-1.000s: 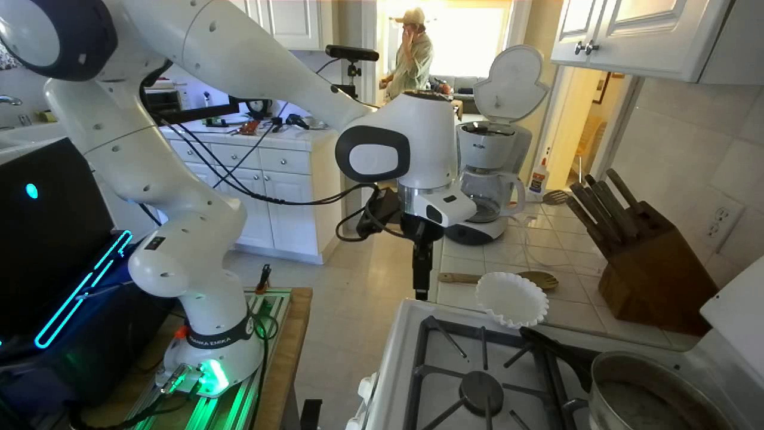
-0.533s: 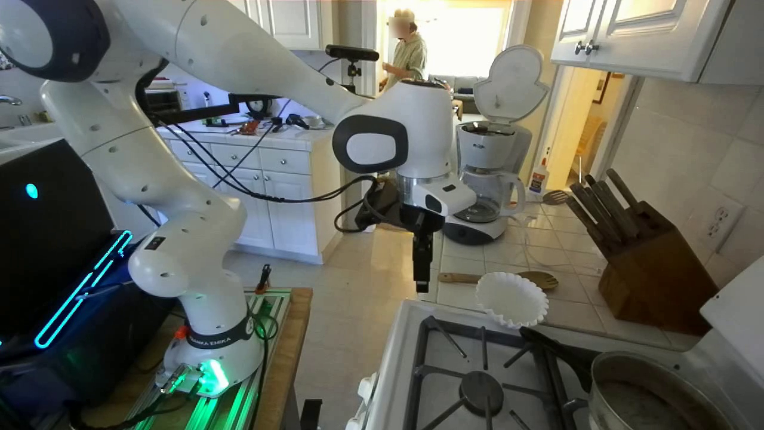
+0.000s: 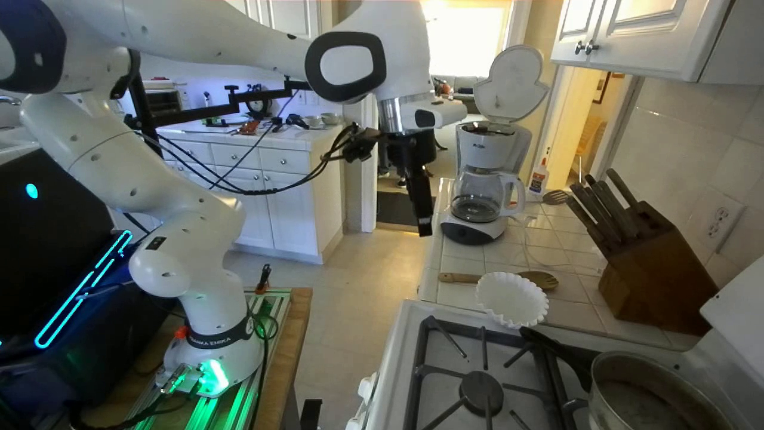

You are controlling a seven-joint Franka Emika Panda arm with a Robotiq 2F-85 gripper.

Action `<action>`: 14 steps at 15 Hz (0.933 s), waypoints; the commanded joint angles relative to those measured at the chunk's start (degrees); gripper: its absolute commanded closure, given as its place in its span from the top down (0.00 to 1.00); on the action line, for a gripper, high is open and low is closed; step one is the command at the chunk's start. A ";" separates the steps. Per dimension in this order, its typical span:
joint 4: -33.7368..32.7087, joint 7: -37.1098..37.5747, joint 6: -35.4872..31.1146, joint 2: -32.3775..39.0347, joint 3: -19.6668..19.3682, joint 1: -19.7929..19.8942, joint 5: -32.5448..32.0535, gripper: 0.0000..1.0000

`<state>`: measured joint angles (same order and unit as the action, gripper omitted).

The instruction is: Remove the black object from the coffee machine, then put it on the counter

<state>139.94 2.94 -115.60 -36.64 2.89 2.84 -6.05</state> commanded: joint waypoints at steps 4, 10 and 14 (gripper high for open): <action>-4.04 -0.62 3.13 -1.40 0.80 -1.67 -1.46 1.00; -4.14 -0.85 3.32 -1.34 0.78 -1.71 -1.57 1.00; -5.57 -0.46 2.64 -0.15 1.39 -2.02 -1.50 1.00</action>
<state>135.94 1.80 -112.48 -38.01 4.16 1.79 -7.23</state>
